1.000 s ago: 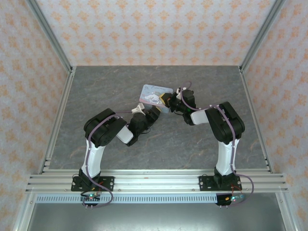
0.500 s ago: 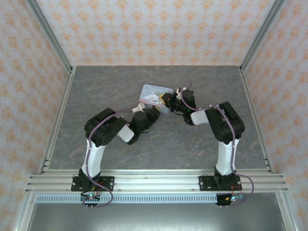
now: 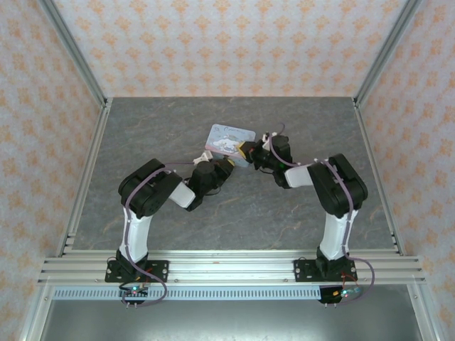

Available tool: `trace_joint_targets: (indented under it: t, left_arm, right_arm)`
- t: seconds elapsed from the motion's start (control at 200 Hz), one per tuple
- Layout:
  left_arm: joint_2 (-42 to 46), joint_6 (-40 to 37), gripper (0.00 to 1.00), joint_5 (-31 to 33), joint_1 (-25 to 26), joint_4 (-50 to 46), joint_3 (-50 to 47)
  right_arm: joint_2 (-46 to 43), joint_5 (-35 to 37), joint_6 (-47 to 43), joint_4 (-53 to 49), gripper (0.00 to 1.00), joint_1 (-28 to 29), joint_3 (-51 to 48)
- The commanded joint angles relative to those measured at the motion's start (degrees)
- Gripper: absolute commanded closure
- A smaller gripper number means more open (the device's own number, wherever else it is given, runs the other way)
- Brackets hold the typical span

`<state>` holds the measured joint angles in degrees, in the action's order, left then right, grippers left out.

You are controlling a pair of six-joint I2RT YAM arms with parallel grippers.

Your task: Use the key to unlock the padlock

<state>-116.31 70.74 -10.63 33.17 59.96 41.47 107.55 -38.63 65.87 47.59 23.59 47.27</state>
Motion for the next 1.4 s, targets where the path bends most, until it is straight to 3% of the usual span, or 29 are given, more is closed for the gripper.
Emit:
trace_joint_targets:
  t: [0.0, 0.26, 0.475, 0.921, 1.396]
  left_arm:
    - [5.1, 0.6, 1.00, -3.3, -0.7, -7.6, -1.6]
    - [13.8, 1.6, 1.00, -9.0, -0.7, -12.1, -5.9]
    - [18.7, 3.7, 1.00, -10.4, -0.5, -12.6, -8.6]
    - [26.8, 4.7, 1.00, -12.9, 0.8, -16.0, -9.5]
    - [25.4, 10.6, 1.00, -10.8, 1.5, -9.9, -13.1]
  right_arm:
    - [-9.3, -1.6, -2.8, -2.1, 1.00, 0.5, -5.7]
    - [-27.1, 2.1, -7.4, -9.0, 1.00, 5.7, -20.9]
    - [-33.3, 7.8, -5.5, -7.4, 1.00, 10.8, -28.8]
    - [-27.4, 10.9, 1.7, 4.6, 1.00, 13.2, -31.0]
    - [-24.6, 16.1, 7.4, 8.0, 1.00, 14.8, -28.7]
